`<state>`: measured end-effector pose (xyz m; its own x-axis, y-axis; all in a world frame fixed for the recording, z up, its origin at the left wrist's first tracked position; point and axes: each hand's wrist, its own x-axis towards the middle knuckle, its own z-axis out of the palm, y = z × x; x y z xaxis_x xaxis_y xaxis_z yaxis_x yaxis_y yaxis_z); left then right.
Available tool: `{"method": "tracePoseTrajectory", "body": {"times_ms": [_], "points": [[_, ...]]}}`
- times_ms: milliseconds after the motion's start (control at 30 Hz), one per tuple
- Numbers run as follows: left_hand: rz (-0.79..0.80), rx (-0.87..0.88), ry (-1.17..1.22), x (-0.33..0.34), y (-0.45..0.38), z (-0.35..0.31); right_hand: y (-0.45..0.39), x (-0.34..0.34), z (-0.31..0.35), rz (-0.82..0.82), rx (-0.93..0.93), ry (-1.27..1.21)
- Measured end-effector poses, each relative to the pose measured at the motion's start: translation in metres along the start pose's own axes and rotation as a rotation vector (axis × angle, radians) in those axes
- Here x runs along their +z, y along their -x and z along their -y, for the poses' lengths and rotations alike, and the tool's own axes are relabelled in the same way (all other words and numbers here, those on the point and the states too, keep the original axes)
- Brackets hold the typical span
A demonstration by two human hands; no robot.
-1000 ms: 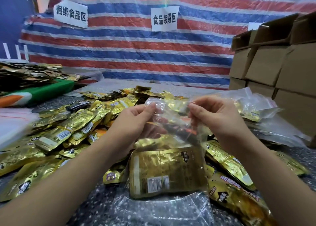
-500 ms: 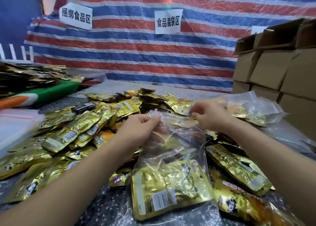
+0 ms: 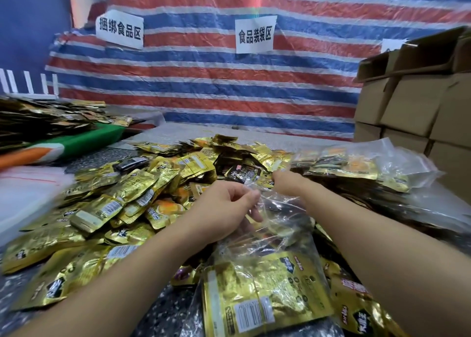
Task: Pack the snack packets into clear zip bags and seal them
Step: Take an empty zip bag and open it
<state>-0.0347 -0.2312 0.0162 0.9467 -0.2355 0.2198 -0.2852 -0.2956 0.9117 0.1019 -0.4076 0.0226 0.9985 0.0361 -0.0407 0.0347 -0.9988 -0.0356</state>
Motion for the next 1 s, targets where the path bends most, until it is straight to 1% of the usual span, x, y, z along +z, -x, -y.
{"method": "tracePoseTrajectory", "body": {"times_ms": [67,133,267,333,433,500,567,633,700,733,767,833,867,933,1000], "points": [[0.004,-0.003,0.016,0.001,0.0,0.001,0.001,0.004,0.001,-0.009,0.049,-0.015],[0.01,-0.008,0.012,0.001,-0.001,0.001,0.004,0.005,-0.001,-0.046,0.049,-0.019],[0.01,-0.006,0.015,-0.001,-0.002,0.003,0.011,0.001,-0.005,-0.115,-0.081,-0.027],[0.008,-0.001,0.012,-0.001,-0.003,0.004,0.015,-0.003,-0.011,-0.218,-0.154,-0.1],[0.013,0.0,0.017,0.0,-0.002,0.005,0.021,-0.014,-0.018,-0.387,-0.187,-0.165],[0.018,0.0,0.018,0.0,-0.003,0.005,0.023,-0.024,-0.024,-0.497,-0.154,-0.29],[0.02,-0.002,0.022,0.0,-0.003,0.005,0.024,-0.036,-0.029,-0.603,-0.095,-0.505],[0.019,-0.002,0.025,0.0,-0.004,0.006,0.026,-0.046,-0.032,-0.647,0.021,-0.747],[0.018,-0.001,0.028,-0.001,-0.005,0.007,0.026,-0.049,-0.034,-0.573,0.193,-1.046],[0.018,-0.001,0.029,0.0,-0.005,0.007,0.027,-0.048,-0.035,-0.484,0.271,-1.227],[0.017,-0.002,0.029,0.0,-0.004,0.007,0.028,-0.045,-0.036,-0.361,0.325,-1.403],[0.013,-0.005,0.039,0.0,-0.004,0.006,0.035,-0.039,-0.036,-0.144,0.329,-1.671],[0.01,-0.007,0.048,0.0,-0.004,0.006,0.039,-0.037,-0.034,-0.082,0.311,-1.741],[-0.002,-0.011,0.064,0.0,-0.004,0.005,0.048,-0.035,-0.03,-0.024,0.261,-1.84],[-0.016,-0.012,0.088,-0.002,-0.004,0.004,0.057,-0.037,-0.027,-0.026,0.198,-1.912]]}}
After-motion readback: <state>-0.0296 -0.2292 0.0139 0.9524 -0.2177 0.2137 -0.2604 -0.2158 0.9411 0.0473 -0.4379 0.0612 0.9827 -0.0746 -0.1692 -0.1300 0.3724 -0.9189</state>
